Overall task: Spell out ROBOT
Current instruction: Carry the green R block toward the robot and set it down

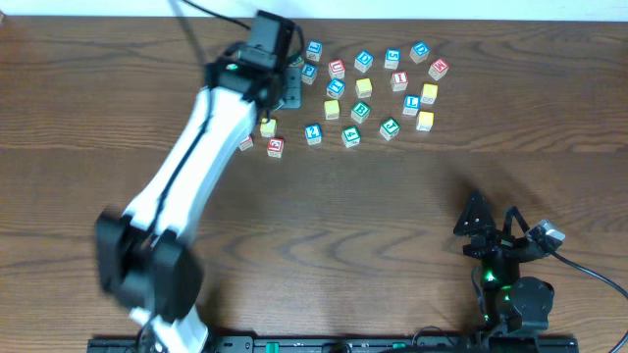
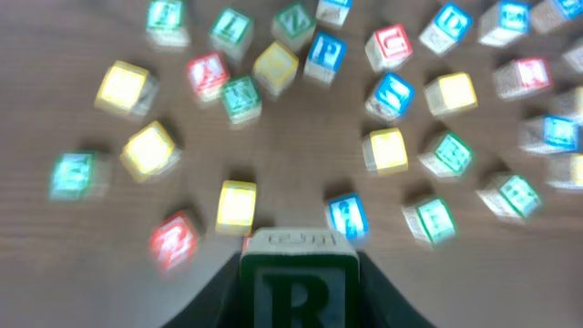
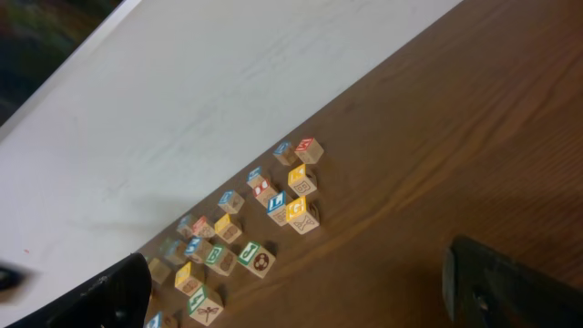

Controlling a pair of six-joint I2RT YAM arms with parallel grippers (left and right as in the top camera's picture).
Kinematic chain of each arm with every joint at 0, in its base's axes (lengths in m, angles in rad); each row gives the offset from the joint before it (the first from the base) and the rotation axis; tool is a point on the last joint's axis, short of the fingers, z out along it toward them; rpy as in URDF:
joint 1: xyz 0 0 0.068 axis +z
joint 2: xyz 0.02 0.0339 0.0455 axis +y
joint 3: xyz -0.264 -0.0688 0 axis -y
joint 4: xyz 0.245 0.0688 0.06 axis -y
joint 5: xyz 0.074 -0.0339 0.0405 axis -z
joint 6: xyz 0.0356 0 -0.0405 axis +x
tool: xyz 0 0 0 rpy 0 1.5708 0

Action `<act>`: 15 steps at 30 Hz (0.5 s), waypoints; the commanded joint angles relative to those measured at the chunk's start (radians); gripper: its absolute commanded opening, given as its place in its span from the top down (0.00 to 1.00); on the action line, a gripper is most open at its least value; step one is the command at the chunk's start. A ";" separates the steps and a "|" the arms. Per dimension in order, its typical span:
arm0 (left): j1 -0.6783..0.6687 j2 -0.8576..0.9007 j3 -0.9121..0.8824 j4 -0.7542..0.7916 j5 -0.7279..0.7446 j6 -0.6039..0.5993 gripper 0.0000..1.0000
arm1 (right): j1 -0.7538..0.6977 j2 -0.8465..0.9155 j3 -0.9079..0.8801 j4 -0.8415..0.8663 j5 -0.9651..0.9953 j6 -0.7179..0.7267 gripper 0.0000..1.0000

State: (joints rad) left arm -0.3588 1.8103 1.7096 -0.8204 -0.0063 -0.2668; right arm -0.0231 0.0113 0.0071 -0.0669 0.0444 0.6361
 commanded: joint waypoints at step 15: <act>-0.176 -0.119 -0.437 -0.052 -0.014 -0.251 0.81 | -0.002 -0.006 -0.002 -0.003 0.005 0.003 0.01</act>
State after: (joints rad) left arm -0.5186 1.6814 1.4044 -0.9535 -0.0063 -0.4778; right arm -0.0231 0.0113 0.0071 -0.0673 0.0444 0.6361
